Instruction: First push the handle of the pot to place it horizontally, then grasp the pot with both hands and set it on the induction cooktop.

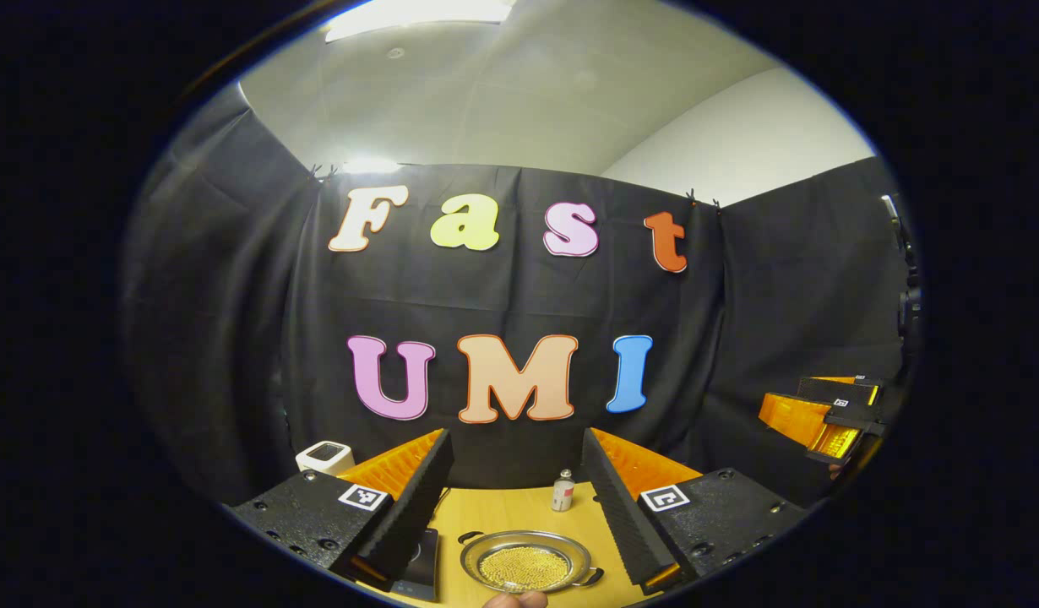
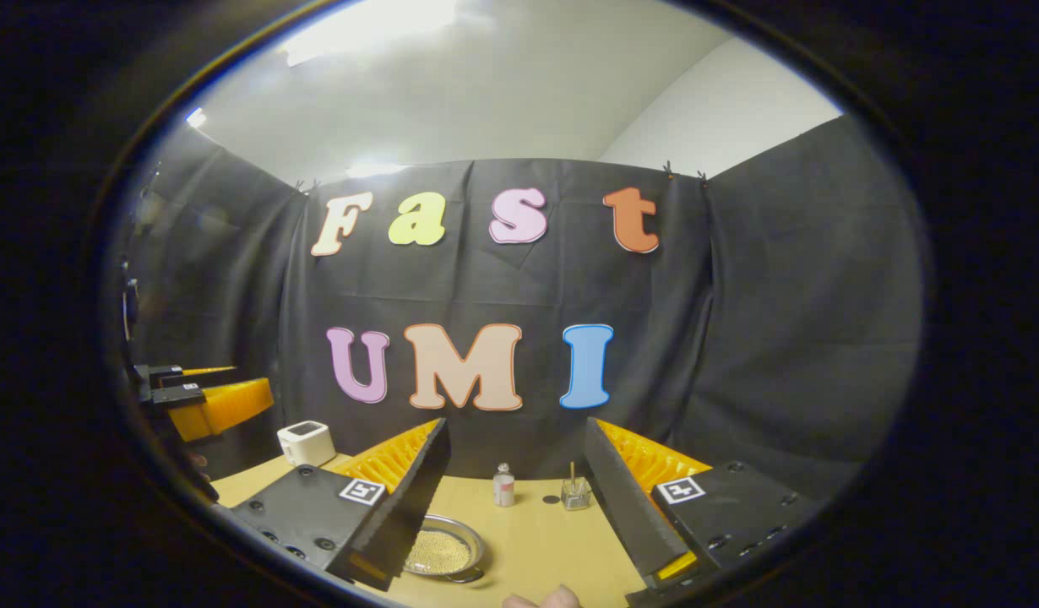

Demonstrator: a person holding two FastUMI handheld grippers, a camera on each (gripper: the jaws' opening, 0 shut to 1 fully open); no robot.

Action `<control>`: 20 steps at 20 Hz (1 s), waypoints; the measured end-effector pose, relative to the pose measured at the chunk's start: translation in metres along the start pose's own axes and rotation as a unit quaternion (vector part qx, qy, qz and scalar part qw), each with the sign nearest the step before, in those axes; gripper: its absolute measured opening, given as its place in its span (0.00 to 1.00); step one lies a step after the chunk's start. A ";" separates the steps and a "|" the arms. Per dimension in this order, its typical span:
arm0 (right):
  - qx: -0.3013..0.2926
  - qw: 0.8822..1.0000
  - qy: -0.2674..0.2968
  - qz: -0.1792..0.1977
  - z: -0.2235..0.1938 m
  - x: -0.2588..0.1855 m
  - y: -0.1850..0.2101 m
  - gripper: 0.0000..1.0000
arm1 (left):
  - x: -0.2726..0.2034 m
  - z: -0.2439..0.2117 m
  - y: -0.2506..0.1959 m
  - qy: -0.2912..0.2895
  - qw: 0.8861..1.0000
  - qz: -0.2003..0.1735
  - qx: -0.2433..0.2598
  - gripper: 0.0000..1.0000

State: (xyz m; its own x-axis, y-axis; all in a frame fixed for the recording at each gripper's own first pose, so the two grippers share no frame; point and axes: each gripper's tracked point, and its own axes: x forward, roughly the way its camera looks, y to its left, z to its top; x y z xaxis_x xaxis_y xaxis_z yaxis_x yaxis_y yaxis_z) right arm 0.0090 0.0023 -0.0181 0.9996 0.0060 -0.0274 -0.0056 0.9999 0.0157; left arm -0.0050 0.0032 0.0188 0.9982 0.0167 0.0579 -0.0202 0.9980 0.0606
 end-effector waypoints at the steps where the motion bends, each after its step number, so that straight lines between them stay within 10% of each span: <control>1: 0.003 1.000 0.005 0.002 -0.003 0.000 0.000 0.99 | 0.000 0.003 0.002 -0.005 1.000 0.003 0.002 0.93; 14: 0.032 0.999 0.006 0.017 -0.016 0.023 -0.022 0.97 | -0.008 0.001 0.008 -0.011 0.999 0.048 0.018 0.88; 20: 0.024 0.999 -0.011 0.023 -0.017 0.042 -0.035 0.29 | -0.007 -0.011 0.005 0.003 0.997 0.071 0.007 0.93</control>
State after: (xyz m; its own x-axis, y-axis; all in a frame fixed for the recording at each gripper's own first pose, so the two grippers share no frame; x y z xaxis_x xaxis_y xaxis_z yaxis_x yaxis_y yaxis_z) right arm 0.0507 -0.0323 -0.0367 0.9987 0.0516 -0.0039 -0.0513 0.9967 0.0635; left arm -0.0118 0.0091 0.0078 0.9855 0.1585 0.0607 -0.1624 0.9846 0.0652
